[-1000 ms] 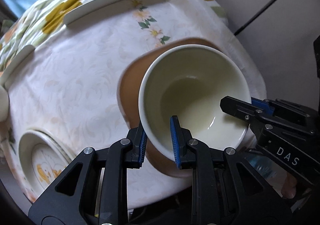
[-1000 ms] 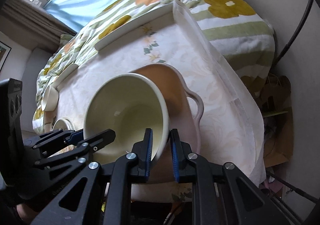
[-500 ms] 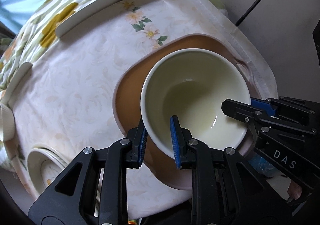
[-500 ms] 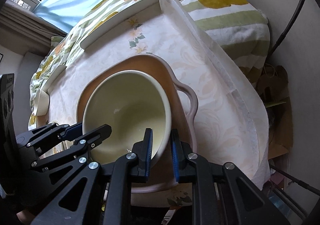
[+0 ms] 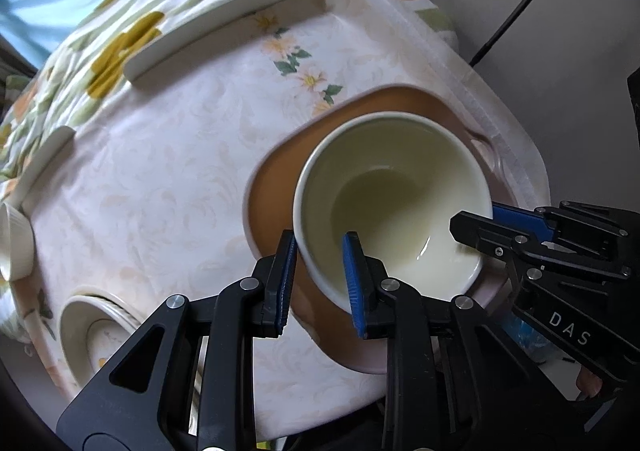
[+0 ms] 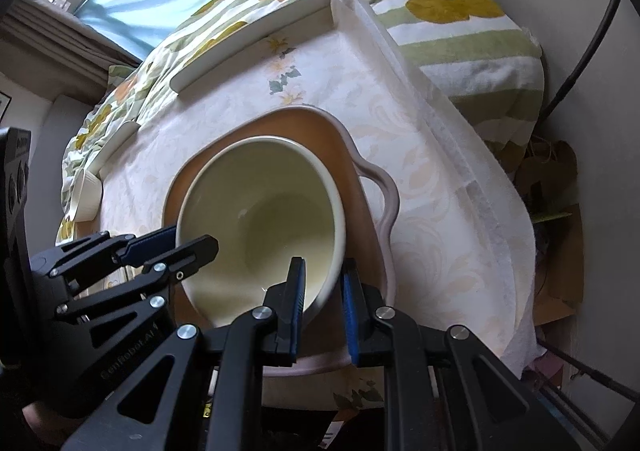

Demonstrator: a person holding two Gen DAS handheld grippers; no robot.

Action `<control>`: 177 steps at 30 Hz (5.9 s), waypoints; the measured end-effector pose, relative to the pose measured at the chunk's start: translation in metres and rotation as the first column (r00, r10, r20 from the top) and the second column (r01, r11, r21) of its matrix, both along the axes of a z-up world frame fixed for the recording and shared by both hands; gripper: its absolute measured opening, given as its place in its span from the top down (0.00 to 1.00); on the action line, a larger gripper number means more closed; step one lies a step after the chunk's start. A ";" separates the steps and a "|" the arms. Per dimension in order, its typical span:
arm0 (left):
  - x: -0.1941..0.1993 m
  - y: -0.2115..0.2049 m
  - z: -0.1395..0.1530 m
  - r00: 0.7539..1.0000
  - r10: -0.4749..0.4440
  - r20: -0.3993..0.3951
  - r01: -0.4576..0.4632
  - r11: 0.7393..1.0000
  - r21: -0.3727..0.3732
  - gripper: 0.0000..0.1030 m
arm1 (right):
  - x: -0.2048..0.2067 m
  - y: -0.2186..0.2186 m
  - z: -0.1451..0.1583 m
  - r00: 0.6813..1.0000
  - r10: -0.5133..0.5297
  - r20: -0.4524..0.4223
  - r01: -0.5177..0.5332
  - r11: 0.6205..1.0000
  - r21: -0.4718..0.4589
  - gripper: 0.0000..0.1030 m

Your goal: Organize plates and bowls

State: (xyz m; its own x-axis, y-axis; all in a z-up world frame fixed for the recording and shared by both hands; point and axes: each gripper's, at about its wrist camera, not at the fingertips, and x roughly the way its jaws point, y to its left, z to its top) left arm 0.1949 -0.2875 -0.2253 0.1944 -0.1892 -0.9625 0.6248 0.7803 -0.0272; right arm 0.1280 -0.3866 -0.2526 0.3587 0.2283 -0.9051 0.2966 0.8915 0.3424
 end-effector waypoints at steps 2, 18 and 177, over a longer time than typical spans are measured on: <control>-0.001 0.000 0.002 1.000 0.001 0.009 -0.001 1.000 0.002 0.79 | -0.001 0.000 0.002 1.000 0.008 0.007 -0.008 1.000 -0.009 0.84; -0.012 0.019 0.051 0.990 0.098 0.098 -0.091 0.993 -0.076 0.16 | -0.038 0.003 0.040 0.990 0.081 0.116 -0.068 0.992 -0.109 0.34; -0.043 0.019 0.027 0.899 0.430 0.085 -0.423 0.902 -0.091 0.76 | 0.014 -0.021 0.027 0.952 0.276 0.136 -0.277 0.961 -0.008 0.81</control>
